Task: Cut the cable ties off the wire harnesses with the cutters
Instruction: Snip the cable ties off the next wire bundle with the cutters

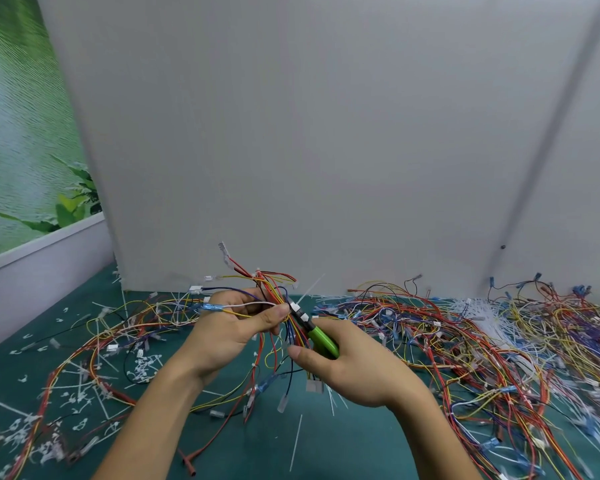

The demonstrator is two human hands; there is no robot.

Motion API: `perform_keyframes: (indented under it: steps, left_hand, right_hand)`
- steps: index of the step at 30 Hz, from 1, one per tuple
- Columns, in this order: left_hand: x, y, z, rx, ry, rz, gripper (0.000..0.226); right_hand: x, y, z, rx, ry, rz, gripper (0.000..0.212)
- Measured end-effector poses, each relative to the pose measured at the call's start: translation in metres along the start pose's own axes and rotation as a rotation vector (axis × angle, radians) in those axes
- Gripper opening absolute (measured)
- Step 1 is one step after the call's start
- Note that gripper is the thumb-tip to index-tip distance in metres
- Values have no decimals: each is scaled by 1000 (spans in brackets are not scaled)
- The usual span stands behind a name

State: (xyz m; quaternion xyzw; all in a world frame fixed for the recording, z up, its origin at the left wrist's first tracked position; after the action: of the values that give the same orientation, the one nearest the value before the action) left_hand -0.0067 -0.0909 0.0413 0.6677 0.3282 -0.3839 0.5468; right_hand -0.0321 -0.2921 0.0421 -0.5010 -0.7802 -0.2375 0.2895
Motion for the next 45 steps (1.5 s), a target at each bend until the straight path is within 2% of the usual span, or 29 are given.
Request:
perform_keyframes:
  steps: [3, 6, 13, 16, 19, 26, 32, 39, 45]
  left_hand:
    - [1, 0, 0, 8, 27, 3, 38]
    - [1, 0, -1, 6, 7, 3, 38]
    - [0, 1, 2, -4, -34, 6, 38]
    - [0, 0, 2, -4, -8, 0, 43]
    - [2, 0, 4, -4, 25, 1, 40]
    - [0, 0, 4, 2, -4, -6, 38]
    - [1, -1, 3, -8, 31, -24, 18]
    - [0, 0, 5, -9, -2, -17, 31]
    - [3, 0, 4, -9, 9, -20, 21]
  right_hand:
    - [-1, 0, 3, 29, -5, 17, 39]
    - [-1, 2, 4, -2, -10, 7, 34]
    - [1, 0, -1, -32, -16, 2, 35]
    - [2, -1, -1, 21, -35, 27, 38]
    - [1, -2, -1, 53, -43, 54, 42]
    - [0, -1, -3, -1, -43, 33, 38]
    - [3, -2, 0, 34, -12, 76, 39]
    - [0, 0, -1, -15, -42, 51, 36]
    - [2, -1, 1, 26, -28, 81, 38]
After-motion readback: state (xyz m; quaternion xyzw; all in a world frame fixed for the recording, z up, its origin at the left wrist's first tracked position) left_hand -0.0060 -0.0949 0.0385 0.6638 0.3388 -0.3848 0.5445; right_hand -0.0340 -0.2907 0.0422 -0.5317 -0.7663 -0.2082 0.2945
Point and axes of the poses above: each hand's wrist, its own y-axis towards the middle knuckle, its own z-axis out of the palm, x = y × z, the point moved 3 cm from there along y, towards the middle knuckle, and after that the axes turned 8 degrees about z, right-handed, at the moved point
